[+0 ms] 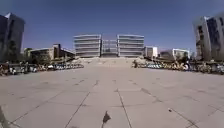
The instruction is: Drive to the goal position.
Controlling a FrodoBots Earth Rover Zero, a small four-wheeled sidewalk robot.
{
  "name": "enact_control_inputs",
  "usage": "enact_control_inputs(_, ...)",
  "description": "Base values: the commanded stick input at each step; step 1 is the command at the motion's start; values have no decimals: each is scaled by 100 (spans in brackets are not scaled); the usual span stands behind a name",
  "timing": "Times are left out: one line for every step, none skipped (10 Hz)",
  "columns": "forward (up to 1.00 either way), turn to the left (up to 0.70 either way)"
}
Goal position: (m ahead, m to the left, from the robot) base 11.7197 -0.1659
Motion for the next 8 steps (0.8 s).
enact_control_inputs(70, 0)
enact_control_inputs(70, 0)
enact_control_inputs(70, 0)
enact_control_inputs(70, 0)
enact_control_inputs(70, 0)
enact_control_inputs(70, 0)
enact_control_inputs(70, 0)
enact_control_inputs(70, 0)
